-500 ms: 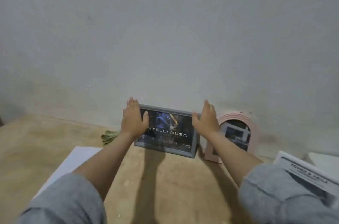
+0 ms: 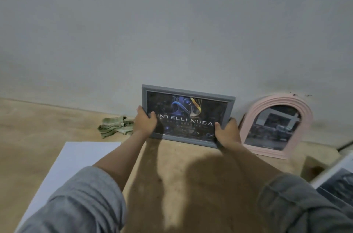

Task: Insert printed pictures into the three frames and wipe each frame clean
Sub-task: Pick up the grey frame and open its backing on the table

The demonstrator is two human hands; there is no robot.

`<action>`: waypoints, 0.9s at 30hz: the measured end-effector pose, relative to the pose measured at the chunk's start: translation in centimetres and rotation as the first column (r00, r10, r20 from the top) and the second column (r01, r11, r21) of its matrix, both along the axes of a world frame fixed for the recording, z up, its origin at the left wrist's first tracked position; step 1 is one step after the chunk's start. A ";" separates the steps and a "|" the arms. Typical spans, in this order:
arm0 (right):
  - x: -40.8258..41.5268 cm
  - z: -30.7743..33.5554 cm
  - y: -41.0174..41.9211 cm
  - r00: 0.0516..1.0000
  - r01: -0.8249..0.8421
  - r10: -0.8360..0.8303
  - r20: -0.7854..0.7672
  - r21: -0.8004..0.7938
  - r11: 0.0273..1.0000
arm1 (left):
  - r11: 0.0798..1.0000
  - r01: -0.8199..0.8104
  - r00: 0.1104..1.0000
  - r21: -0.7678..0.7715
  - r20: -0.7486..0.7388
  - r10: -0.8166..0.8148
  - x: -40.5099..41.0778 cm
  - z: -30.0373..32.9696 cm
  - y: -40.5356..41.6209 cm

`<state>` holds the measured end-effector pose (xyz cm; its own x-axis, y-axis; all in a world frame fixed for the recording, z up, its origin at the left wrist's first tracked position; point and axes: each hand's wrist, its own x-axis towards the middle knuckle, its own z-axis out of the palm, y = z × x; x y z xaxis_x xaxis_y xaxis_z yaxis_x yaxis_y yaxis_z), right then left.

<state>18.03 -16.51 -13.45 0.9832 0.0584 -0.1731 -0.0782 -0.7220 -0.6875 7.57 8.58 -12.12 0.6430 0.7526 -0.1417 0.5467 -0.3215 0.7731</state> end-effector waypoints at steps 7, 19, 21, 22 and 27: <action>-0.7 -0.2 0.7 0.999 -0.031 0.031 0.019 0.009 0.999 | 0.991 -0.107 0.991 -0.075 0.071 0.113 1.4 -0.6 -0.4; -7.3 9.7 -6.8 0.735 -0.398 0.138 0.663 0.257 0.881 | 0.971 -0.028 0.966 -0.236 0.245 0.088 -4.2 3.8 -5.3; -10.0 12.1 -8.4 0.672 -0.449 0.113 0.732 0.280 0.849 | 0.967 0.031 0.963 -0.252 0.268 0.038 -5.6 5.5 -8.1; -11.5 13.0 -9.4 0.643 -0.471 0.114 0.758 0.274 0.838 | 0.962 0.060 0.958 -0.266 0.285 0.019 -6.5 6.9 -10.2; -18.0 13.6 -11.9 0.574 -0.520 0.089 0.814 0.278 0.808 | 0.874 0.345 0.804 -0.342 0.588 -0.087 -12.2 14.0 -20.9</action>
